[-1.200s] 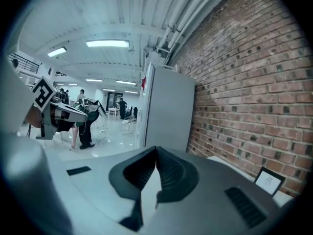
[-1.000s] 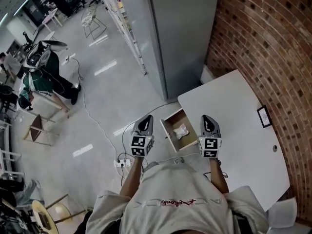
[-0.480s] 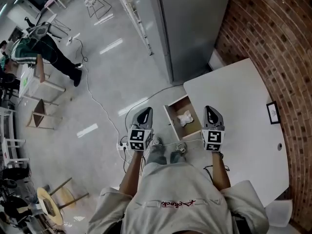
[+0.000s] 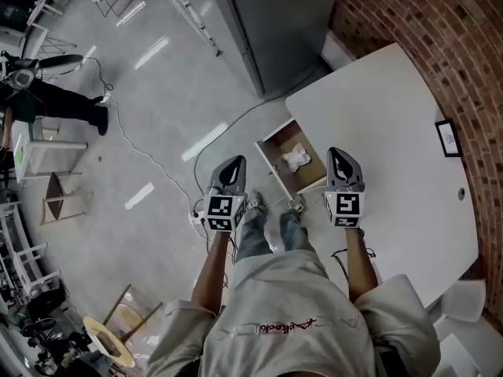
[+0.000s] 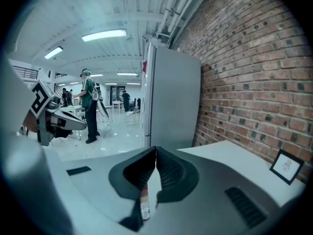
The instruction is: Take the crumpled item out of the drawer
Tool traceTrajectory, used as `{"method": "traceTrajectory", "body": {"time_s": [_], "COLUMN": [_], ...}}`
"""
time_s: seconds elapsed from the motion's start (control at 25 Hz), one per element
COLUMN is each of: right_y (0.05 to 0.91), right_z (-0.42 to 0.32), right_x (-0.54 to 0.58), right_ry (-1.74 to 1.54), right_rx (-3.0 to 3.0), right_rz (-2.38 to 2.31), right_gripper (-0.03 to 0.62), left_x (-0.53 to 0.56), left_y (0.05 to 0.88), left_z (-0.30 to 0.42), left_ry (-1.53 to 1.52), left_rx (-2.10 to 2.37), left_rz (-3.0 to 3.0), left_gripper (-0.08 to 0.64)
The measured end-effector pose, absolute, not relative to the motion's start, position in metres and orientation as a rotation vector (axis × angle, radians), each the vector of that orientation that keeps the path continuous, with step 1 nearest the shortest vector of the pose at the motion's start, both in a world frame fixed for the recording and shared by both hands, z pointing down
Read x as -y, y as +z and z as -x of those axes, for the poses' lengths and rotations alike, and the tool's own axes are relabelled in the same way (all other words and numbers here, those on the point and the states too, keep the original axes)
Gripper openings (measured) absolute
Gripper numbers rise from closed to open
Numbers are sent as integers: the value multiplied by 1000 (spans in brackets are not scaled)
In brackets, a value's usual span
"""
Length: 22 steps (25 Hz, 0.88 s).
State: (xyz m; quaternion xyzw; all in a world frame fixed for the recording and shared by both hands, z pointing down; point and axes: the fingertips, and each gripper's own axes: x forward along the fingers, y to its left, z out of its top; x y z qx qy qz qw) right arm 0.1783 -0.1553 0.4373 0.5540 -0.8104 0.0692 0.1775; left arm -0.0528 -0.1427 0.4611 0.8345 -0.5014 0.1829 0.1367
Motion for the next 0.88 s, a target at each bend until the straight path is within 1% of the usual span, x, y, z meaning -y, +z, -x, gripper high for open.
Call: {"method": "traceTrajectory", "body": {"time_s": [0.2,0.48,0.88], "right_y": [463,491,579], "right_z": [-165,-123,-102], "right_x": [154,145,107], "right_ry": [244,268,401], "right_rx": [2232,2208,2151], "right_rz": [-1597,-1590,-1502], "right_gripper": [12,12,12], "left_x": [147,158,140], "left_y": [484,523,589], "left_z": [58,77,81], "left_ry": [545,559,594], "left_rx": [1352,1254,1159], "left_rz": [-2424,-2456,-2407], "left_gripper": [9,9,9]}}
